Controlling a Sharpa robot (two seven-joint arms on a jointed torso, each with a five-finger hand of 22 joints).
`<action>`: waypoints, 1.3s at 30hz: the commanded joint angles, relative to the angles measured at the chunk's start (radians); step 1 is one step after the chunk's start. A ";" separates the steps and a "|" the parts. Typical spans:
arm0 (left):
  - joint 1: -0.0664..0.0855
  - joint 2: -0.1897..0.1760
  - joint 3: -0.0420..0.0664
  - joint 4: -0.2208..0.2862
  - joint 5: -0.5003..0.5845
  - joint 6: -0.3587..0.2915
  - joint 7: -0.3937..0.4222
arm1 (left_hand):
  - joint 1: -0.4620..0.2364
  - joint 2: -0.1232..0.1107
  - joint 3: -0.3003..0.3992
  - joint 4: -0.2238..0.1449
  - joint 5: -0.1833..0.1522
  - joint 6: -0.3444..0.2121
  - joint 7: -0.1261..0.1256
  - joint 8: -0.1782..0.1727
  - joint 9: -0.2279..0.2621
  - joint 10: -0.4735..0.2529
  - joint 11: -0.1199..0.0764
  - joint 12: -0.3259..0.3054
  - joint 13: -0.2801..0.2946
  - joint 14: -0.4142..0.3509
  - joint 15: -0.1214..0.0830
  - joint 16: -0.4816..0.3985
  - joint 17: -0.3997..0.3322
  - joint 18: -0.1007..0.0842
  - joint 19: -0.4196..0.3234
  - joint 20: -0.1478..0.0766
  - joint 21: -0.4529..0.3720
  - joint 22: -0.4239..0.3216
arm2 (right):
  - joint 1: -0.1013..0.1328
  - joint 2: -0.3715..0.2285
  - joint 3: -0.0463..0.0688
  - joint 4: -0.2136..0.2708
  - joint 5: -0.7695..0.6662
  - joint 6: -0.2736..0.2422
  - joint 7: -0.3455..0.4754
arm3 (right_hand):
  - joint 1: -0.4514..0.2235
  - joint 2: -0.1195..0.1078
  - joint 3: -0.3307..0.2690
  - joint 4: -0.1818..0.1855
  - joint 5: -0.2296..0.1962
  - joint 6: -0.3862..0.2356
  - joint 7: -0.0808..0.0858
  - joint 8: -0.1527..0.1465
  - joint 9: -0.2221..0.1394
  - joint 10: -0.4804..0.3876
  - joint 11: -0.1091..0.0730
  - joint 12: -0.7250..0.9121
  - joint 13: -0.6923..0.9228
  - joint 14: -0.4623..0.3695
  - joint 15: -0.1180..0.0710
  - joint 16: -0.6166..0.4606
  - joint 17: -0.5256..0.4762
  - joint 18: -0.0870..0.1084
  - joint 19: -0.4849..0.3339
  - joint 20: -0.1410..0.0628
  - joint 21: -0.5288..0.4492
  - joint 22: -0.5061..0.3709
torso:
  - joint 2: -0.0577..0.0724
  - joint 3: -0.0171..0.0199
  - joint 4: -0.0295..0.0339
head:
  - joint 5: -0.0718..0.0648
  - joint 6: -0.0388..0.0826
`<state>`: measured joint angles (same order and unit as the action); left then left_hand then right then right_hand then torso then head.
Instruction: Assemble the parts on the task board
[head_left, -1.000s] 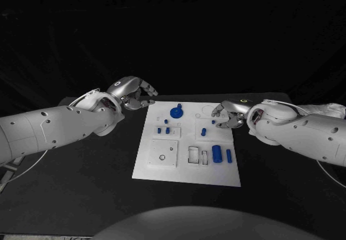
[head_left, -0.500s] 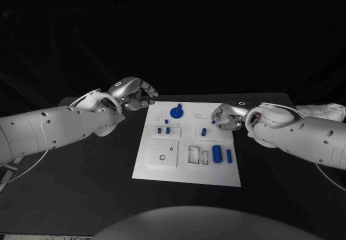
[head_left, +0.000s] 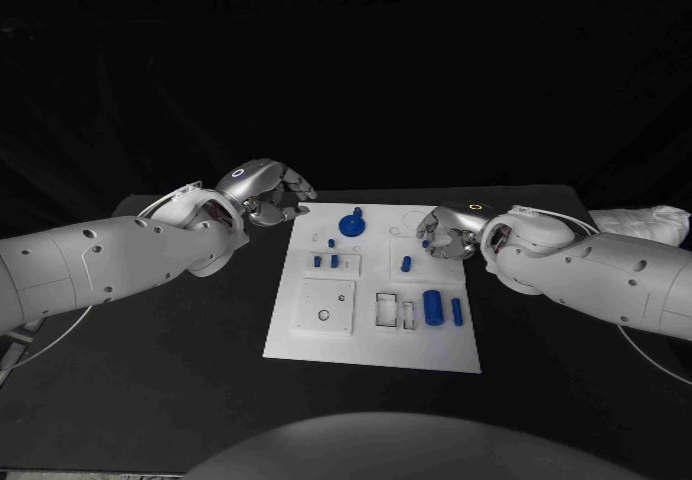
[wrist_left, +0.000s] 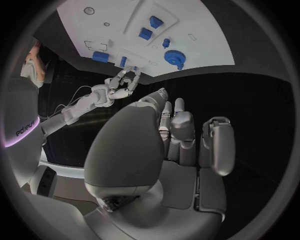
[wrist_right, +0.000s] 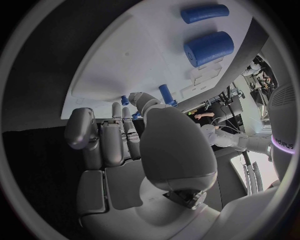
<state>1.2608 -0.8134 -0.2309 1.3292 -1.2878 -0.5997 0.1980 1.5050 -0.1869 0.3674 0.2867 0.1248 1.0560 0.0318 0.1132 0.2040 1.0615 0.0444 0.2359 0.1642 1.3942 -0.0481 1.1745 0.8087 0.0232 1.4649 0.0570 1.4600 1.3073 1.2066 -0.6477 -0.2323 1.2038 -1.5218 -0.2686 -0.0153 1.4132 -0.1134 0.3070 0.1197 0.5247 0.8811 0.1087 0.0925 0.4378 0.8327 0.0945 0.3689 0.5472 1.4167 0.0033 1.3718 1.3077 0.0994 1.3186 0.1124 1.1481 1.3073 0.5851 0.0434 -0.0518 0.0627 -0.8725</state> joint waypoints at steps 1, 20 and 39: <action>-0.002 0.002 0.001 0.003 -0.042 0.008 0.014 | 0.015 0.001 0.010 0.000 0.006 0.006 0.005 -0.003 -0.001 0.010 -0.004 -0.003 -0.002 0.000 -0.003 0.004 -0.001 0.001 0.065 0.003 0.002 0.232 | -0.003 0.007 0.000 -0.009 -0.015 -0.001 -0.013 | -0.009 0.006 0.011 -0.003 -0.003 0.010 0.004 0.006 0.004 0.012 -0.001 0.007 0.003 0.007 0.002 0.001 0.025 -0.009 0.007 0.001 0.002 0.144 | 0.001 -0.0006 0.0003 | 0.001 0.000; -0.017 -0.002 0.001 0.008 -0.114 -0.001 0.025 | 0.030 0.003 0.021 -0.002 0.018 0.017 0.009 -0.001 0.000 0.027 -0.011 0.002 -0.004 -0.003 -0.007 0.003 -0.004 0.001 0.065 -0.001 0.001 0.232 | -0.006 0.036 0.001 -0.043 -0.018 0.015 -0.018 | 0.002 0.031 0.032 -0.083 0.078 0.060 0.003 0.082 0.114 -0.005 -0.012 0.077 0.046 -0.028 -0.007 -0.016 -0.010 -0.001 -0.029 -0.008 -0.027 0.136 | 0.000 -0.0012 0.0002 | -0.002 0.000; -0.019 -0.005 0.001 0.016 -0.136 0.000 0.020 | 0.031 0.003 0.022 -0.001 0.017 0.019 0.010 -0.001 0.001 0.031 -0.014 0.004 -0.003 -0.004 -0.009 0.002 -0.007 0.001 0.064 -0.002 0.000 0.232 | -0.007 0.042 0.001 -0.050 -0.018 0.037 -0.007 | -0.006 0.043 0.032 -0.127 0.047 0.051 0.016 0.133 0.217 0.008 -0.018 0.129 0.071 -0.046 -0.001 -0.025 -0.034 -0.001 -0.043 -0.005 -0.016 0.135 | 0.000 0.0000 -0.0006 | 0.004 0.000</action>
<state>1.2427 -0.8196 -0.2309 1.3422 -1.4122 -0.6005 0.2125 1.5259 -0.1816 0.3842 0.2863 0.1392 1.0668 0.0426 0.1133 0.2043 1.0828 0.0302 0.2359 0.1623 1.3905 -0.0519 1.1744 0.8031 0.0234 1.4649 0.0570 1.4600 1.3073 1.2011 -0.6066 -0.2312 1.1560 -1.5247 -0.2501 -0.0243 1.4081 -0.0764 0.3409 -0.0026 0.5766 0.9286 0.1214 0.2212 0.6494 0.8347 0.0784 0.4943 0.6169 1.3769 -0.0001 1.3522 1.2753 0.0998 1.2822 0.1054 1.1288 1.3078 0.5845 0.0433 -0.0523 0.0658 -0.8725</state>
